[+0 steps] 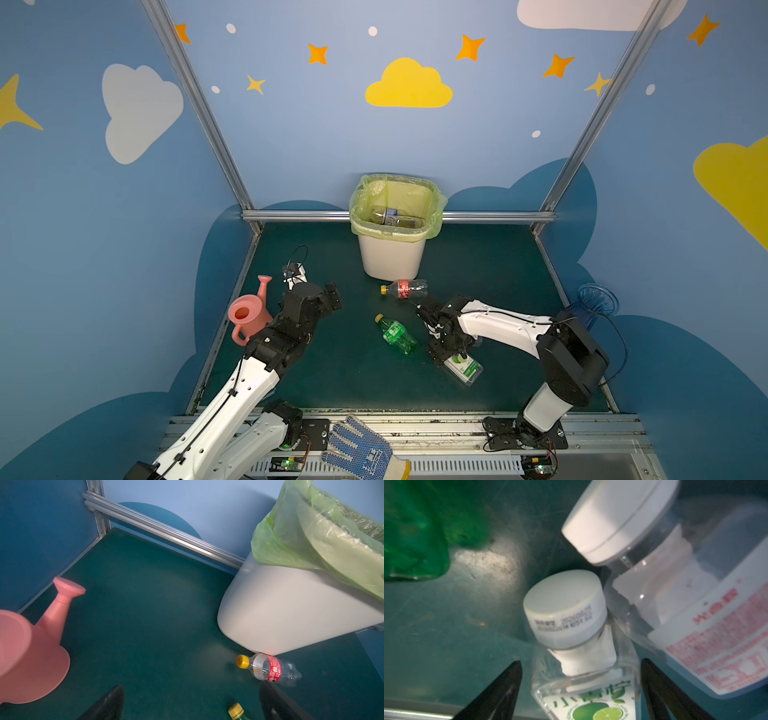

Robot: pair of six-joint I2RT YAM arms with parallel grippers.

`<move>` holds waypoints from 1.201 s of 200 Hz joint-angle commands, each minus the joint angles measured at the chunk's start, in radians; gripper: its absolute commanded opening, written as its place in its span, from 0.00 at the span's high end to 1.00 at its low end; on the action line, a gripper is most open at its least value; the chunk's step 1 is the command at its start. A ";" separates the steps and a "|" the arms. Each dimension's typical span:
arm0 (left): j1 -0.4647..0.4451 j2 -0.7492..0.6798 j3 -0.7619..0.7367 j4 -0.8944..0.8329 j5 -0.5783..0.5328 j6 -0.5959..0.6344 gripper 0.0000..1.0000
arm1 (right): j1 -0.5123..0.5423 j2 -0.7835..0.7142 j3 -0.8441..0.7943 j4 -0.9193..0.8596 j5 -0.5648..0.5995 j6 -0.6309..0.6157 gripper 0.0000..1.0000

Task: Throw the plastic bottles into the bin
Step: 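Lower the right gripper and close it on the second lime-label bottle, then lift the lime-label bottle with the right gripper and release it over the bin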

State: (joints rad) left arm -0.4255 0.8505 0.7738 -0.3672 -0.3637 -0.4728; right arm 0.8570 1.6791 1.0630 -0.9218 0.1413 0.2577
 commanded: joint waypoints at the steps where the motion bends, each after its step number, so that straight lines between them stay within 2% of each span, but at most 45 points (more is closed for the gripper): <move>1: 0.003 -0.014 -0.010 -0.019 -0.019 -0.007 0.00 | -0.001 0.019 -0.014 -0.020 -0.030 0.008 0.17; 18: 0.004 -0.014 -0.010 -0.019 -0.017 -0.008 0.00 | -0.004 0.029 -0.019 -0.006 -0.048 0.005 0.23; 77: 0.004 -0.007 -0.003 -0.019 -0.017 -0.007 0.00 | -0.007 0.029 -0.033 0.001 -0.083 -0.002 0.23; 108: 0.004 -0.001 -0.002 -0.016 -0.019 -0.008 0.00 | -0.006 0.040 -0.013 -0.014 -0.085 0.000 0.35; 127: 0.005 -0.001 -0.003 -0.018 -0.027 -0.007 0.00 | -0.007 0.024 0.011 -0.029 -0.073 0.003 0.45; 149: 0.008 0.002 -0.014 -0.012 -0.033 -0.005 0.00 | -0.018 -0.027 0.069 -0.056 -0.068 -0.004 0.46; 176: 0.024 0.023 -0.030 -0.003 -0.029 -0.008 0.00 | -0.049 -0.099 0.216 -0.116 -0.036 -0.041 0.47; 205: 0.050 0.052 -0.053 0.013 -0.021 -0.023 0.00 | -0.096 -0.169 0.499 -0.178 0.073 -0.124 0.48; 223: 0.064 0.068 -0.070 0.024 -0.017 -0.027 0.00 | -0.116 -0.213 0.692 -0.124 0.197 -0.220 0.49; 240: 0.077 0.081 -0.086 0.033 -0.007 -0.031 0.00 | -0.138 -0.245 0.862 -0.025 0.242 -0.324 0.48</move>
State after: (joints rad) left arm -0.3656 0.9211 0.7021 -0.3565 -0.3748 -0.4908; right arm 0.7429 1.5127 1.7432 -1.0180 0.2462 0.0986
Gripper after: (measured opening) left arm 0.998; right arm 0.623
